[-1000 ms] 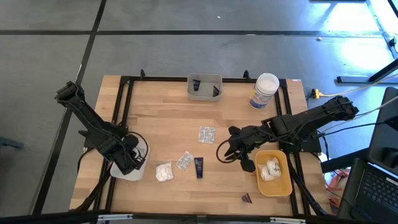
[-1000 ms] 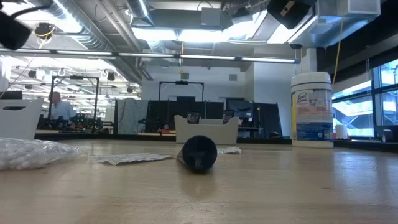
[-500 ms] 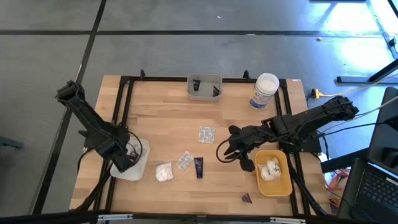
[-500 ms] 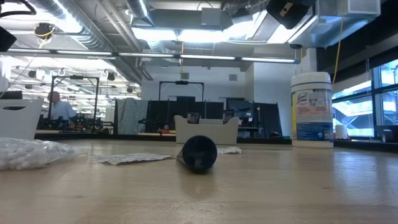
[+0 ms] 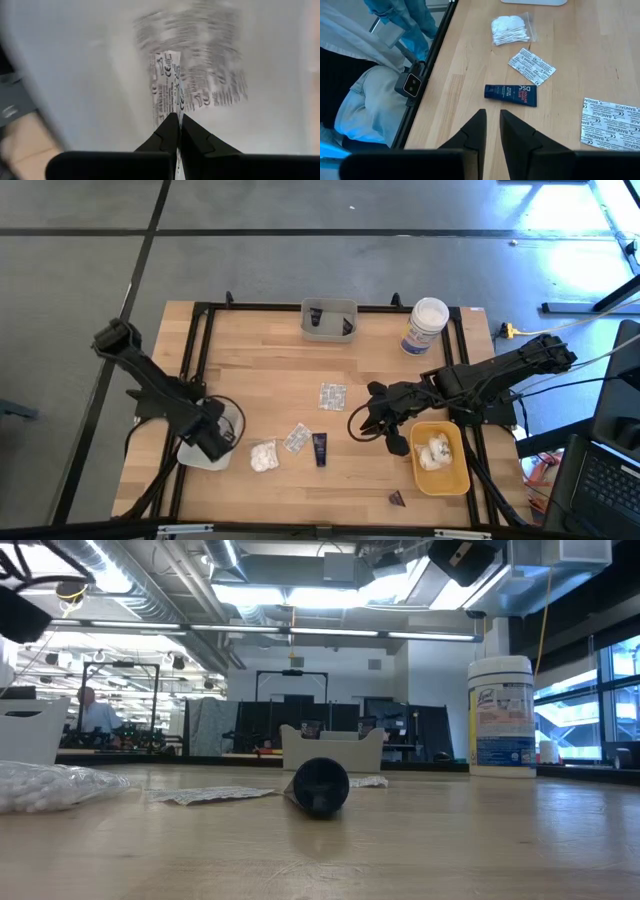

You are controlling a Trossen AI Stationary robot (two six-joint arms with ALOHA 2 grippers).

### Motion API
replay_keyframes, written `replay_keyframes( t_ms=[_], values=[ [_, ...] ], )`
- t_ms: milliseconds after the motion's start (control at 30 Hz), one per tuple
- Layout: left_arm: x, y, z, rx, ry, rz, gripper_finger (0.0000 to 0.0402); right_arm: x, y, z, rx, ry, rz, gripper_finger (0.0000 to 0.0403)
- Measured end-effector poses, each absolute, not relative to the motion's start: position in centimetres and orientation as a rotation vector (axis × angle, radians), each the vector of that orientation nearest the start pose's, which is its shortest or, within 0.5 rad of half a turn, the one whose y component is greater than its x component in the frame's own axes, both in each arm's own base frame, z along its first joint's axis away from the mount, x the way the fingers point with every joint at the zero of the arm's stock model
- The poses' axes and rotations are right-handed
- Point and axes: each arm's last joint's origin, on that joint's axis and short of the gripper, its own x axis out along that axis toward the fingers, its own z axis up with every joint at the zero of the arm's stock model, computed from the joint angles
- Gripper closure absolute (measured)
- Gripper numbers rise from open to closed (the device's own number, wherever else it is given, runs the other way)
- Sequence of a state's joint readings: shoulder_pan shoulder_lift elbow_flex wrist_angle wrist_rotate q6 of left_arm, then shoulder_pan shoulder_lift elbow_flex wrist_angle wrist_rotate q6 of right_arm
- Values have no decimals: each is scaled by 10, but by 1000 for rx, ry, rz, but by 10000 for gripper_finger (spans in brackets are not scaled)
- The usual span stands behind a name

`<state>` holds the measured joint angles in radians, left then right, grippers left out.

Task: Pick & Place Travel size toiletries
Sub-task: Put the bandage into the white bin, then put the shave cream into the gray bin

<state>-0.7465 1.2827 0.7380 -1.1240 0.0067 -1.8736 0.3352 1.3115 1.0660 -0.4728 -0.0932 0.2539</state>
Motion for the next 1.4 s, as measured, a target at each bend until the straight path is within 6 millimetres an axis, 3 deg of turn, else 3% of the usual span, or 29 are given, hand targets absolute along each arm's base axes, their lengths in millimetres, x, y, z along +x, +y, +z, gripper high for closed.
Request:
replay_keyframes(
  t_ms=[133,333,667,833,1400],
  values=[
    [141,-121,183,-798,1364,838,398,261,94,294,152,765,316,340],
    [145,-118,183,-774,1361,805,385,261,94,294,153,766,315,327],
    [144,-119,183,-755,1450,744,281,261,94,294,167,769,309,313],
    [144,-118,185,-769,1516,692,249,261,94,294,170,769,308,312],
    [138,-109,216,-896,1360,466,241,261,94,294,177,770,306,342]
  ],
)
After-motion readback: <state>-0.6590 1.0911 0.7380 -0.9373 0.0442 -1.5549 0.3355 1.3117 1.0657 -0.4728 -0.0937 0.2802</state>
